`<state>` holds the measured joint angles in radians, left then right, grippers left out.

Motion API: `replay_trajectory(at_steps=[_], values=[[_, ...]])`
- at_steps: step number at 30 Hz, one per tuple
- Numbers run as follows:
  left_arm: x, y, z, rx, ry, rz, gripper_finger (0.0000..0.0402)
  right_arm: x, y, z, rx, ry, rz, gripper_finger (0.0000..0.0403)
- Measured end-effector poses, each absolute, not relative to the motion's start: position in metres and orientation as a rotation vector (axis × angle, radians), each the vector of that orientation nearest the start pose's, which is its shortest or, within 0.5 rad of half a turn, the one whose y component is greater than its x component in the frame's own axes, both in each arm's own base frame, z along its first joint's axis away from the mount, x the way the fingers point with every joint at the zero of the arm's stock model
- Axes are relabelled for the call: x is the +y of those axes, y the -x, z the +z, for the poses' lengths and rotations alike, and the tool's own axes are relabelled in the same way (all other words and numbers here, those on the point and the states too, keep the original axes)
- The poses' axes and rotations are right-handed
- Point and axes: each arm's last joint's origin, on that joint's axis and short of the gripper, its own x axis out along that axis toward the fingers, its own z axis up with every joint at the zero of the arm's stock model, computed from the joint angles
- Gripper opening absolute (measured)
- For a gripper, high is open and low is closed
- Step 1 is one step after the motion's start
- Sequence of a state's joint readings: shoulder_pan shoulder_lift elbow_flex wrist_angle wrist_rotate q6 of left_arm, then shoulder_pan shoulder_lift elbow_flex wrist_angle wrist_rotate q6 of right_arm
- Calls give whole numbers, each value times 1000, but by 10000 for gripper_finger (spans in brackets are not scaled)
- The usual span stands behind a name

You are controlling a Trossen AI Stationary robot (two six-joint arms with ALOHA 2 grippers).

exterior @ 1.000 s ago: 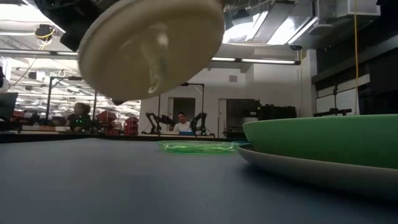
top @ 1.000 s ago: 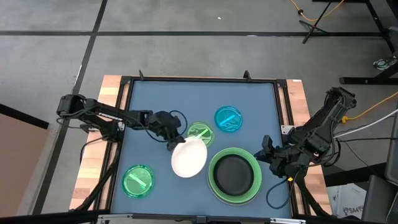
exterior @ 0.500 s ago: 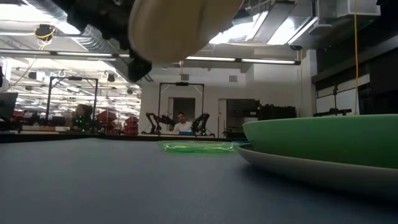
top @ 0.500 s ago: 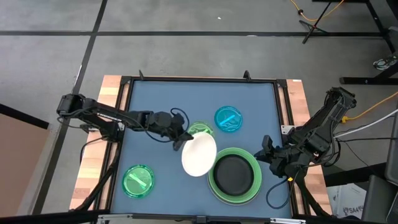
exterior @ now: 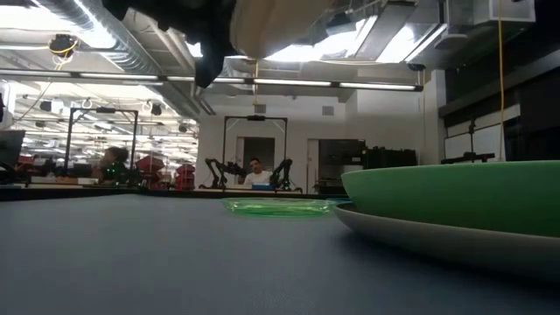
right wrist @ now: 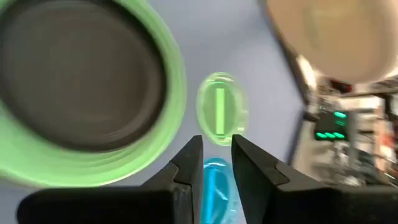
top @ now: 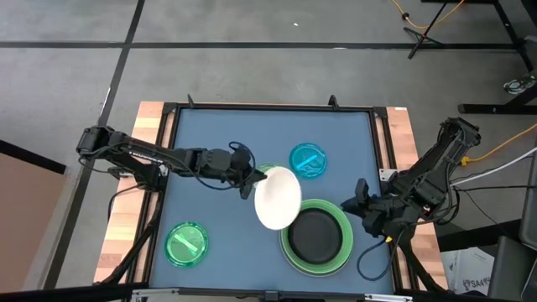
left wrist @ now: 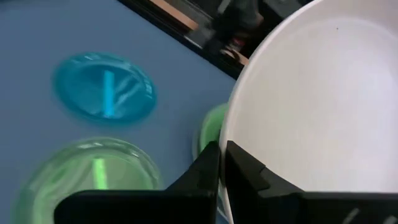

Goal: Stack plastic plates
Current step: Stack the white plate on top of the black plate

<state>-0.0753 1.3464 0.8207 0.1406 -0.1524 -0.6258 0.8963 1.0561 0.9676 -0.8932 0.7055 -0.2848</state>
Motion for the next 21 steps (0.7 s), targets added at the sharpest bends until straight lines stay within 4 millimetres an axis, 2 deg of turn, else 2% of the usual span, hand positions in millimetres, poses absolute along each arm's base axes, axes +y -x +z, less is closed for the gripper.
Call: replay_trajectory(at_steps=[9, 15, 21], values=[[-10, -291, 254, 261, 500, 434, 9, 134, -139, 307, 537, 1003, -37, 78], [-7, -290, 255, 229, 432, 542, 9, 134, -141, 312, 481, 992, -164, 78], [-5, -288, 256, 208, 366, 631, 9, 133, -143, 319, 388, 870, -368, 80]])
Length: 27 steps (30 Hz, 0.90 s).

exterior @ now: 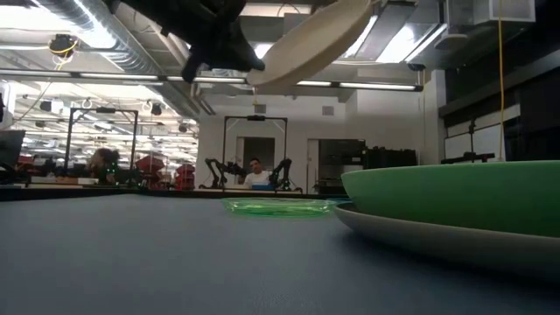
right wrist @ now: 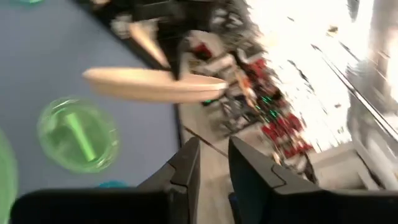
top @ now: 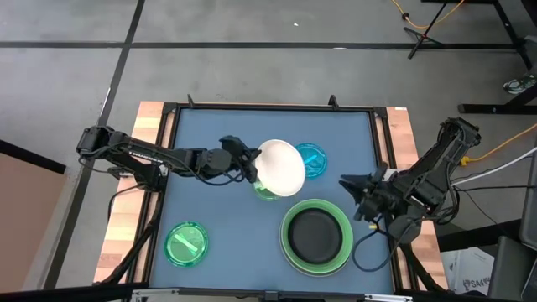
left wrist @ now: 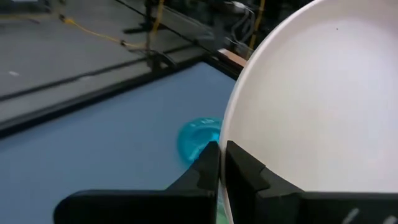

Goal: Stack plastic plates
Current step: Stack the white plate on top of the black plate

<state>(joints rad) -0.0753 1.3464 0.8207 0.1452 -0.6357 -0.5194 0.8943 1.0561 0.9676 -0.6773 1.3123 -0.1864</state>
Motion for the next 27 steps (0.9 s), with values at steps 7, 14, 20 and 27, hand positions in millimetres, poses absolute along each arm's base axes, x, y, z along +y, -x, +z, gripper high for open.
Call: replay_trajectory(at_steps=[7, 14, 20, 27], values=[[-1, -287, 258, 175, 280, 748, 9, 120, -159, 324, 343, 655, -555, 98], [1, -285, 261, 142, 217, 854, 9, 99, -192, 319, 399, 545, -622, 120], [2, -284, 261, 136, 190, 913, 9, 83, -218, 313, 428, 477, -664, 124], [3, -282, 261, 132, 158, 970, 9, 70, -243, 305, 432, 398, -658, 124]])
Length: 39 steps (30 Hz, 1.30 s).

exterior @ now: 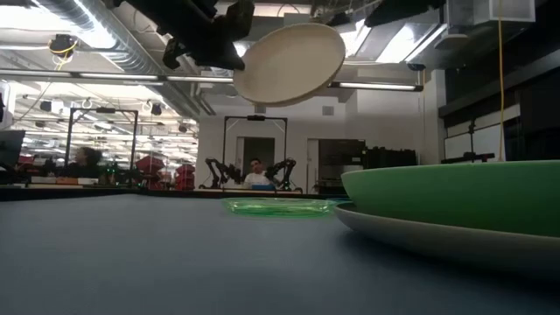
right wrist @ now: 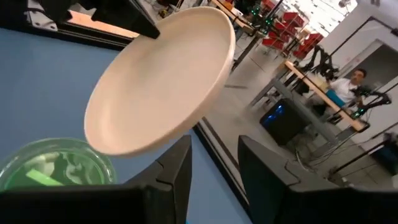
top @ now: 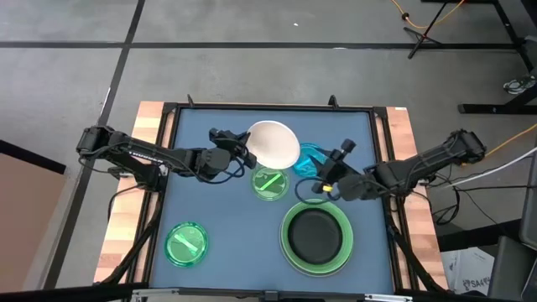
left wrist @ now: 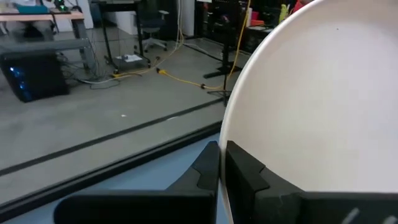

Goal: Stack plastic plates
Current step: Stack the white plate on top of the black plate

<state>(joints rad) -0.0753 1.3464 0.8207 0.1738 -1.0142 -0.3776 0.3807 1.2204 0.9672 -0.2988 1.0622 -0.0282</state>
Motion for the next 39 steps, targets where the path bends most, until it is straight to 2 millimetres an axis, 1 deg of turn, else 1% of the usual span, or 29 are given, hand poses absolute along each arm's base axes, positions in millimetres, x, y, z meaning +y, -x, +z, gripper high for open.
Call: replay_trajectory(at_steps=[9, 16, 27, 39], values=[[4, -282, 261, 137, 132, 993, 9, 51, -265, 299, 411, 343, -749, 124], [4, -281, 262, 133, 123, 1017, 9, 40, -274, 301, 383, 268, -664, 124], [4, -281, 262, 139, 109, 1018, 9, 32, -276, 304, 351, 240, -696, 124], [0, -282, 263, 124, 121, 995, 9, 17, -279, 305, 341, 207, -703, 124]])
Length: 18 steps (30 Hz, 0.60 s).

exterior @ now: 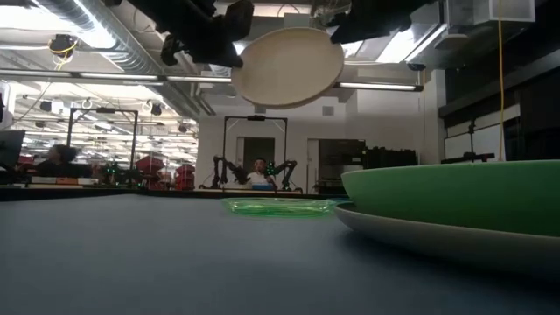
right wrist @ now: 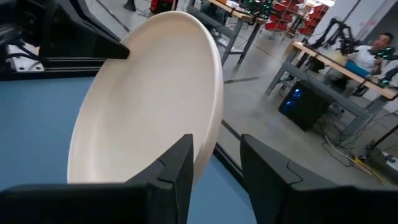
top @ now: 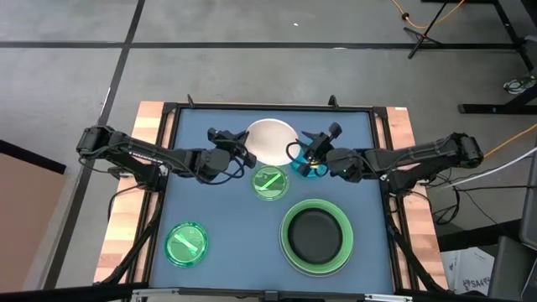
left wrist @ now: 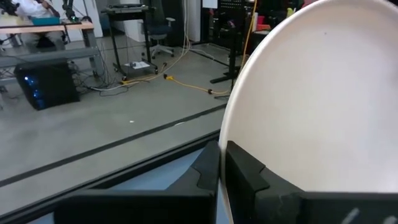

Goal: Stack plastic plates
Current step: Stack the white plate on top of the black plate

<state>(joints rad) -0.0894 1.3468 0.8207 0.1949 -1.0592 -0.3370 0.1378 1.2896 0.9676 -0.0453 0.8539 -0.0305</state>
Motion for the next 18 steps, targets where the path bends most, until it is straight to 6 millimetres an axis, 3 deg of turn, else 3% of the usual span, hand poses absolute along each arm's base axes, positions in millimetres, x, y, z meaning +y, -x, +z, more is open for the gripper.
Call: replay_trajectory(at_steps=[10, 18], values=[[-2, -282, 263, 124, 124, 979, 9, 0, -282, 305, 354, 174, -650, 124], [-2, -282, 263, 125, 124, 977, 9, 1, -283, 304, 356, 172, -632, 124]])
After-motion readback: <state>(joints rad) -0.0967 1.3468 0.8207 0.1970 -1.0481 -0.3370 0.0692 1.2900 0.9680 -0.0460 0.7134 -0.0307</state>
